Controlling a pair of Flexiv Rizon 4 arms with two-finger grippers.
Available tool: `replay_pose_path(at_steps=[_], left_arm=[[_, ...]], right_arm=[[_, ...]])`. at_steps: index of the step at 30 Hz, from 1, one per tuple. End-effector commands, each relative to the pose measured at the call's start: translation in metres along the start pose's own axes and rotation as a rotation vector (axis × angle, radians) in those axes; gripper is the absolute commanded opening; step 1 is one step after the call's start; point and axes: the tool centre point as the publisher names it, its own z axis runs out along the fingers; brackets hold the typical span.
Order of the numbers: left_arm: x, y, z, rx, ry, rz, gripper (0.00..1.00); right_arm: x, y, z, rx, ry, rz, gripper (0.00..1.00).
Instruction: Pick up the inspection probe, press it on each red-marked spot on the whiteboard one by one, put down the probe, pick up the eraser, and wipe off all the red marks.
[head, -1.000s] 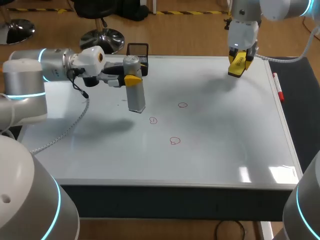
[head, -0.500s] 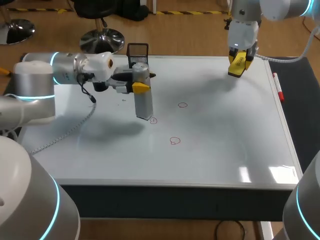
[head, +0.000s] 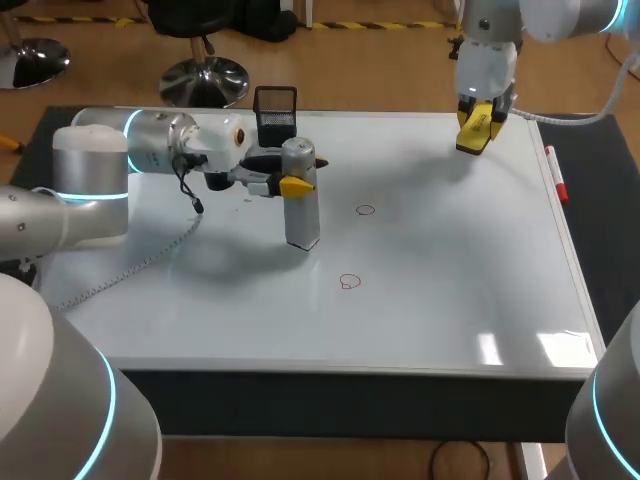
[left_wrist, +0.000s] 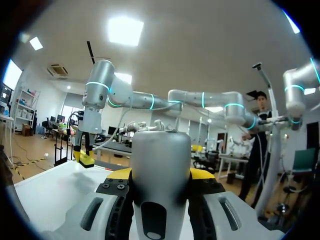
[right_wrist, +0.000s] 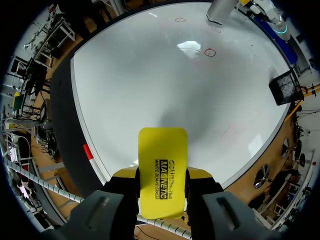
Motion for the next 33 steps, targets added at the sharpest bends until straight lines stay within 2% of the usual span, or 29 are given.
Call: replay_pose_path(at_steps=[1,18,33], left_arm=[[-0.005,0.005,0.001,0.007,0.013,0.002,0.00],[-0.019,0.017,-0.003,0.006,0.029,0.007,0.00],[-0.019,0.022,-0.004,0.011,0.034,0.000,0.00]], right_arm=[[0.000,-0.001,-0.002,0.000,0.005,-0.001,0.00],[0.000,-0.001,-0.002,0.000,0.005,-0.001,0.00],[0.000,-0.001,-0.002,0.000,0.005,-0.001,0.00]])
